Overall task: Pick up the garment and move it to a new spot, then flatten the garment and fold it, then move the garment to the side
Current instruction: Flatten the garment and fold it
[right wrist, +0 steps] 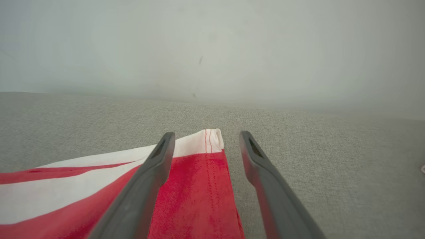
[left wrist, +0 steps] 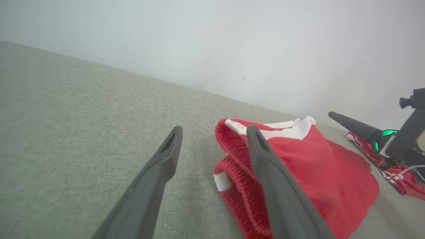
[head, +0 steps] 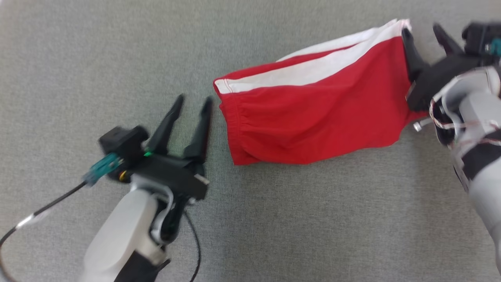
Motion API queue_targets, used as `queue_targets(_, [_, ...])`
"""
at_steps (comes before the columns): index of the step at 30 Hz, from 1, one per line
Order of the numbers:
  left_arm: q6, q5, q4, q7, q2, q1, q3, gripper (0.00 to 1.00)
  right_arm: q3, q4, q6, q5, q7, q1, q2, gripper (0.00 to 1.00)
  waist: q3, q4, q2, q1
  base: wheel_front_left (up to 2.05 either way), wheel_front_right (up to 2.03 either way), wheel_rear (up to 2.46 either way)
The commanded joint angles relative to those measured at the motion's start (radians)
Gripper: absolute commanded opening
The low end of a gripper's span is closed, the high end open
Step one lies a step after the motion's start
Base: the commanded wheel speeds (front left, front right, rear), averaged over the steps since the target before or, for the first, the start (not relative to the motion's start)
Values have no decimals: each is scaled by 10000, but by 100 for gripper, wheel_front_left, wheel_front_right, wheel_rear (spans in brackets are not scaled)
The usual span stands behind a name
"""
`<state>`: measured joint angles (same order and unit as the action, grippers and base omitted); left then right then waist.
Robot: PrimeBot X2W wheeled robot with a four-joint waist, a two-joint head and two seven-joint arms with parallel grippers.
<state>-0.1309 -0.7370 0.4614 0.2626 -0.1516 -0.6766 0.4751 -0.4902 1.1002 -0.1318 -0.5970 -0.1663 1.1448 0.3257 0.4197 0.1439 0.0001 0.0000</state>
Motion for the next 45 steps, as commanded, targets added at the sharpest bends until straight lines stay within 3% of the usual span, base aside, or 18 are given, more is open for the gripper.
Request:
queue_targets(1, [9,170,-213,27,-129,530,-412,100,-230,-168,30,-254,41,-473,255,100,-500,-100,-1,0,0,0,0])
queue_targets(6, [9,1199,-1006,27,-362,1601,-1621,100,-609,-541,30,-957,253,-1463,654,100,-931,-125,-1,0,0,0,0])
queue_targets(10, [10,2154,-2211,25,133,2546,-3183,100,-713,-666,30,-1476,366,-2047,774,100,-1078,-104,-1,0,0,0,0])
queue_targets(19, [11,4180,-3414,27,688,4321,-4272,100,-790,-221,30,-2023,315,-2472,641,100,-1149,184,-1,0,0,0,0])
queue_targets(27, [11,4620,-3569,27,932,5074,-4689,100,-755,896,30,-2088,307,-2351,380,100,-1204,463,-1,0,0,0,0])
queue_targets(28, [11,4618,-3555,27,947,5122,-4713,100,-754,1015,30,-2123,359,-2368,324,73,-1215,479,-1,0,0,0,0])
queue_targets(29, [11,4621,-3542,27,964,5155,-4722,100,-745,1076,30,-2143,361,-2380,269,20,-1229,492,-1,0,0,0,0])
queue_targets(30, [11,4630,-3527,27,979,5157,-4723,100,-733,1127,30,-2198,339,-2399,213,0,-1247,501,-1,0,0,0,0])
queue_targets(36, [11,4741,-3451,27,1002,5257,-4658,100,-647,1099,30,-2480,-77,-2583,78,0,-1555,430,-1,0,0,0,0])
queue_targets(45, [11,4906,-3371,27,998,5787,-4915,100,-947,-409,30,-3043,-652,-3947,529,0,-2413,-241,-1,0,0,0,0])
